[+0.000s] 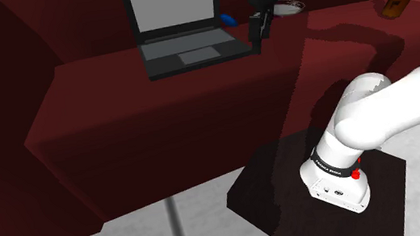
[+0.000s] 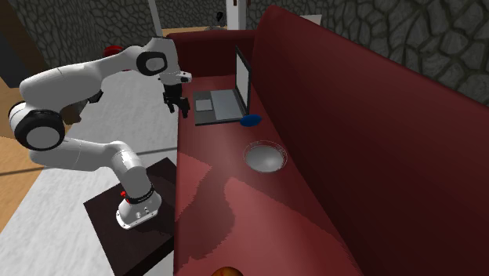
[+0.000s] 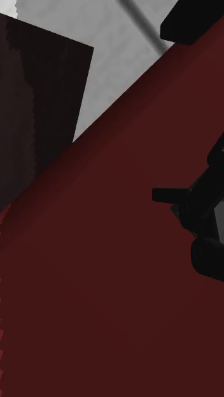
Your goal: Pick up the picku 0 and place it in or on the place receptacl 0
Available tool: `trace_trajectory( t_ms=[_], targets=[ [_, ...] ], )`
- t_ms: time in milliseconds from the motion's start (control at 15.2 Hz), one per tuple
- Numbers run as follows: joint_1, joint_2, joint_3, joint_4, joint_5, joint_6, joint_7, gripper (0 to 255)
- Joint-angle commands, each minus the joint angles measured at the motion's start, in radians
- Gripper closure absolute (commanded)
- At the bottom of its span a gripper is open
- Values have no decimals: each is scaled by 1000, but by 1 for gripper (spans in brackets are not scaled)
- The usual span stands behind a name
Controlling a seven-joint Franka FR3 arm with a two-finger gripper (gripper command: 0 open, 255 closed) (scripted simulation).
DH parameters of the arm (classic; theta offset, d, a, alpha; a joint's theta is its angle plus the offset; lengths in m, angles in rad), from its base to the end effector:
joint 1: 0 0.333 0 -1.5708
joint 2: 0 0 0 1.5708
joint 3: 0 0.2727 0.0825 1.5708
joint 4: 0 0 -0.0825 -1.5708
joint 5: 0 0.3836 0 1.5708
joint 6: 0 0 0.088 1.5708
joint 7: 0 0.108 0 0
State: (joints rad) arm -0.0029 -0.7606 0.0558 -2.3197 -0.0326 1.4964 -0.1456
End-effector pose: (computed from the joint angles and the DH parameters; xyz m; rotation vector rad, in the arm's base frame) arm 0.3352 0.0176 0.5609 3.0599 0.2770 -0.1033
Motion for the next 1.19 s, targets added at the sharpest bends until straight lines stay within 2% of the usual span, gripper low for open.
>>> trace_trajectory(
  t_ms=[0, 528, 1122],
  targets=[
    [0, 0, 0, 0, 0, 0, 0, 0],
    [-93, 194, -70, 93, -7, 199, 87, 0],
    [-176, 405, -160, 242, 17, 370, 168, 0]
  ],
)
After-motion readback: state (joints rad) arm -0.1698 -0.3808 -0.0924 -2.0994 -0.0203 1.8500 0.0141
